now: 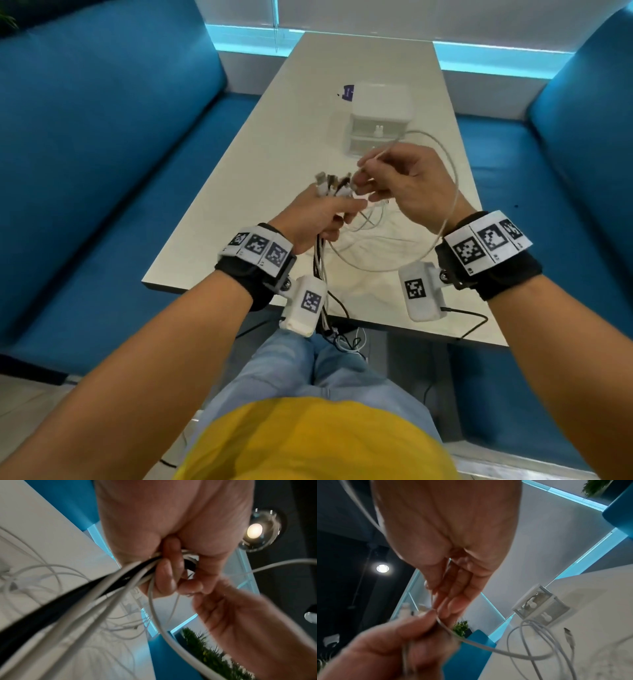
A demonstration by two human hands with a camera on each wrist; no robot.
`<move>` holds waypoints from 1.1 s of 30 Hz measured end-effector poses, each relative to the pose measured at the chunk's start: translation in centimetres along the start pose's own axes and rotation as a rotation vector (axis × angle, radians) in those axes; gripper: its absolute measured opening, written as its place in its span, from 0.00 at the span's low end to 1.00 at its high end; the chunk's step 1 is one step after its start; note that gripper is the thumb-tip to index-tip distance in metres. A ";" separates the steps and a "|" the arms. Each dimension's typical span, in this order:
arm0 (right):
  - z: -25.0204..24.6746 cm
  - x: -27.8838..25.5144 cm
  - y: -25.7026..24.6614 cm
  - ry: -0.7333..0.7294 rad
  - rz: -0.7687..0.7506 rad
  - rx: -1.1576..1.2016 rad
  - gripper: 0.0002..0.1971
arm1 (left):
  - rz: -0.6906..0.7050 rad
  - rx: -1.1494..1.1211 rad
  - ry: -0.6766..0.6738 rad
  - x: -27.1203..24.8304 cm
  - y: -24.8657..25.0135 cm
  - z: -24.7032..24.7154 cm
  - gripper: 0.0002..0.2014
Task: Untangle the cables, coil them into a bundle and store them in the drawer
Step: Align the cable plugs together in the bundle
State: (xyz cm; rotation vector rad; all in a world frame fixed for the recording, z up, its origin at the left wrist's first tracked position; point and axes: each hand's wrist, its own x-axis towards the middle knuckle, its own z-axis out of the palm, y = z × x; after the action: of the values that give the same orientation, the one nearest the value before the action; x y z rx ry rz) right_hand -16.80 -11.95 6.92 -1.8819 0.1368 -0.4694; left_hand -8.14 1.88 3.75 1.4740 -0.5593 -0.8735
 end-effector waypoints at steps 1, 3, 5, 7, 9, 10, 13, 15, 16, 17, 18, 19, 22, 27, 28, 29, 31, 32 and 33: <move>-0.3 0.0 -0.5 0.032 -0.021 0.049 0.07 | -0.024 0.053 -0.032 0.2 -0.3 0.4 0.04; -1.2 0.2 -1.7 0.109 -0.077 0.158 0.06 | -0.046 0.161 -0.059 0.6 -0.9 1.0 0.02; -2.5 0.1 -2.3 0.165 -0.079 0.264 0.06 | -0.064 0.229 0.000 1.1 -1.4 1.1 0.04; -3.3 -0.3 -2.0 0.161 -0.004 0.353 0.04 | -0.068 0.209 0.085 1.4 -1.5 0.9 0.06; -3.3 -1.1 -0.5 0.057 0.135 0.277 0.12 | -0.036 0.168 0.113 1.5 -1.3 1.0 0.08; -3.0 -1.5 0.7 -0.028 0.206 0.170 0.18 | -0.012 0.152 0.109 1.5 -1.0 1.3 0.07; -1.4 -2.5 3.5 -0.260 0.349 -0.149 0.24 | 0.051 0.100 0.061 1.1 -0.2 2.0 0.07; -0.6 -2.4 4.2 -0.198 0.339 -0.161 0.11 | 0.083 0.081 0.011 0.8 0.1 2.0 0.07; -0.6 -2.2 4.3 -0.129 0.327 -0.113 0.08 | 0.103 0.067 -0.021 0.6 0.1 1.8 0.07; -0.7 -1.9 4.2 -0.062 0.311 -0.078 0.10 | 0.124 0.038 -0.055 0.5 0.1 1.6 0.09; -1.0 -1.6 4.0 -0.024 0.285 -0.076 0.10 | 0.135 -0.004 -0.077 0.5 0.0 1.4 0.15; -1.2 -1.3 3.6 -0.017 0.249 -0.085 0.10 | 0.125 -0.044 -0.078 0.5 -0.1 1.3 0.23; -1.8 -0.7 2.3 -0.080 0.094 -0.100 0.12 | 0.087 0.007 -0.002 1.2 0.1 1.9 0.24; -2.8 -1.2 0.7 -0.119 -0.071 -0.127 0.11 | 0.109 0.246 0.063 2.4 0.2 3.4 0.09; -3.0 -1.6 0.7 -0.108 -0.081 -0.130 0.10 | 0.124 0.295 0.057 2.6 0.2 3.4 0.06; -3.1 -2.0 0.8 -0.089 -0.089 -0.127 0.10 | 0.138 0.322 0.050 2.7 0.3 3.5 0.03; -3.4 -2.9 1.2 -0.020 -0.105 -0.113 0.08 | 0.149 0.365 0.080 3.4 0.1 3.2 0.05; -3.7 -3.4 1.2 0.013 -0.109 -0.110 0.08 | 0.138 0.392 0.114 3.8 -0.1 2.8 0.06; -4.2 -4.0 1.1 0.038 -0.109 -0.111 0.07 | 0.108 0.403 0.160 4.2 -0.4 2.4 0.06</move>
State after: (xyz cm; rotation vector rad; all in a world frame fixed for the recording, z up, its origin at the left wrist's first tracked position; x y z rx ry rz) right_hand -21.90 -14.75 6.11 -1.9966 0.0876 -0.5829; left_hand -7.56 -2.83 2.69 1.8404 -0.7157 -0.5709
